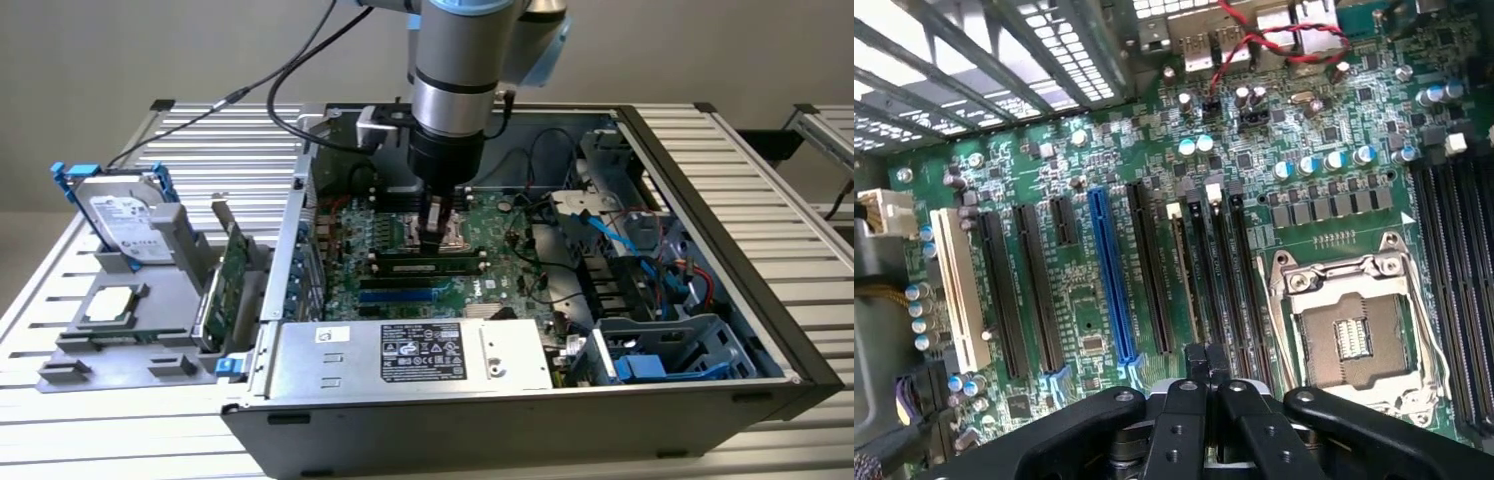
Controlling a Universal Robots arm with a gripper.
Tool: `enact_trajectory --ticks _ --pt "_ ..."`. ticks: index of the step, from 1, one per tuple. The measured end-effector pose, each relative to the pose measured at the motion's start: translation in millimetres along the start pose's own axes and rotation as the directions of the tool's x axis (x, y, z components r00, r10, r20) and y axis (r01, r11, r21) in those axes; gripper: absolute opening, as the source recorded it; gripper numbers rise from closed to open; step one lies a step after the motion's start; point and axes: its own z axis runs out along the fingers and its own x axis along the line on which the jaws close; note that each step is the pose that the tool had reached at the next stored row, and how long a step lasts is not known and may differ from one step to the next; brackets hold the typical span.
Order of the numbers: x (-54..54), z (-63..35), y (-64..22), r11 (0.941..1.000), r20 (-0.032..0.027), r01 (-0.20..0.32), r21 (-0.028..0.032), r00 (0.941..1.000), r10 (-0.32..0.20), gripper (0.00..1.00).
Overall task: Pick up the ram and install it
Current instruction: 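Press down the ram until it locks into place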
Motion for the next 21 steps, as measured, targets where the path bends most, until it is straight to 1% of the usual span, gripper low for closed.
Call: enact_trajectory --ticks 4,6,9,12,16,21 --pt "0.0 -0.1 0.0 0.9982 0.0035 -0.060 -0.0038 0.9982 0.060 0.11" --pt "0.0 -0.2 0.0 0.9960 0.0052 -0.089 -0.0058 0.9960 0.089 0.11" --pt "0.0 -0.3 0.0 0.9910 0.0074 -0.133 -0.0087 0.9910 0.133 0.11" --pt "0.0 -0.5 0.0 0.9839 0.0097 -0.179 -0.0119 0.9839 0.179 0.11" --pt "0.0 -0.9 0.0 0.9724 0.0124 -0.233 -0.0159 0.9724 0.233 0.11" --pt "0.1 -1.4 0.1 0.9555 0.0141 -0.294 -0.0203 0.9555 0.295 0.11"
